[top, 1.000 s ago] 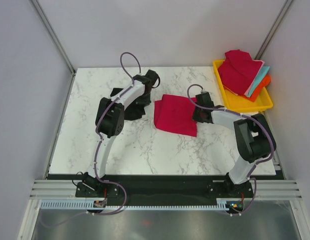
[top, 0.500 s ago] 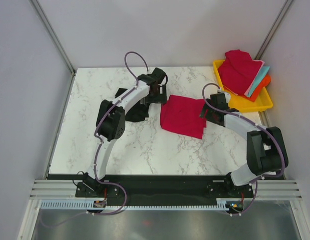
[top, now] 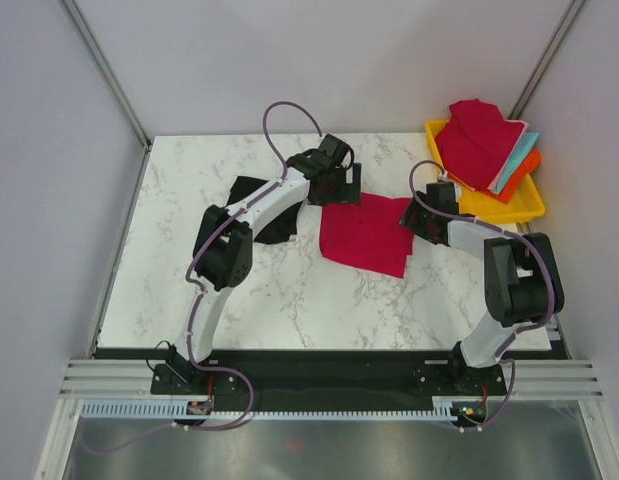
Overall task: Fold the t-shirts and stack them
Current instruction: Neatly place the folded tshirt to the corner
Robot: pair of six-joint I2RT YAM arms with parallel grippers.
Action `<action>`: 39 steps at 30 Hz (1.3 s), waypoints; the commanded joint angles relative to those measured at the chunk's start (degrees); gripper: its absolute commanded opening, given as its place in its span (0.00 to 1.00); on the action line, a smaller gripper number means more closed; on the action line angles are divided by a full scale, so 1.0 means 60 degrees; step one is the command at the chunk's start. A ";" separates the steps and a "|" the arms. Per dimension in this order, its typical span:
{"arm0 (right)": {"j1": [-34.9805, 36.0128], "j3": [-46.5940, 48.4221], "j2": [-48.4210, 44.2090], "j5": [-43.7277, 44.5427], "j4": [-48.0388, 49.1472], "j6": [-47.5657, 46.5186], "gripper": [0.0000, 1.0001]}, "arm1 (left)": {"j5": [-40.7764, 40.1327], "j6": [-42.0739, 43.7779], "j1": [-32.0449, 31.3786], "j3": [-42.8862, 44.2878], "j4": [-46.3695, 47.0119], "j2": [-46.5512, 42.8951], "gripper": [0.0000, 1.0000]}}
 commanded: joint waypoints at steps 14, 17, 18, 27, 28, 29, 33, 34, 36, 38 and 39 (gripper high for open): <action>-0.0241 0.1091 0.1497 -0.0373 0.0563 0.0252 0.69 | 0.1425 0.0389 0.0888 0.0017 0.1166 0.1610 0.99; -0.0212 0.1091 0.1600 -0.0475 0.0607 0.0266 0.68 | 0.1615 0.0287 0.0947 0.0208 0.1240 0.1888 0.99; -0.0198 0.1091 0.1687 -0.0461 0.0622 0.0281 0.68 | 0.1688 0.0243 0.0990 0.0266 0.1240 0.1932 0.99; -0.0183 0.1178 0.1512 -0.0036 0.0490 0.0266 0.69 | 0.1484 0.0110 0.1108 -0.0246 0.1664 0.1566 0.99; -0.0183 0.1193 0.1526 -0.0065 0.0476 0.0266 0.68 | 0.1484 0.0140 0.1122 -0.0173 0.1665 0.1595 1.00; -0.0183 0.1208 0.1541 -0.0080 0.0490 0.0266 0.68 | 0.1542 0.0154 0.1137 -0.0042 0.1665 0.1697 0.99; -0.0183 0.1252 0.1541 -0.0094 0.0241 0.0281 0.66 | 0.2084 0.0082 0.1137 0.0310 0.1650 0.2239 0.86; -0.0168 0.1252 0.1527 -0.0094 0.0256 0.0281 0.65 | 0.2186 0.0038 0.1137 0.0325 0.1650 0.2356 0.86; -0.0183 0.1237 0.1527 -0.0080 0.0241 0.0266 0.65 | 0.2128 0.0023 0.1093 0.0311 0.1621 0.2328 0.83; -0.0183 0.1266 0.1556 -0.0094 0.0227 0.0266 0.64 | 0.2158 -0.0036 0.1079 0.0267 0.1621 0.2314 0.82; -0.0168 0.1281 0.1614 -0.0123 0.0226 0.0281 0.64 | 0.2143 -0.0036 0.1064 0.0238 0.1621 0.2284 0.80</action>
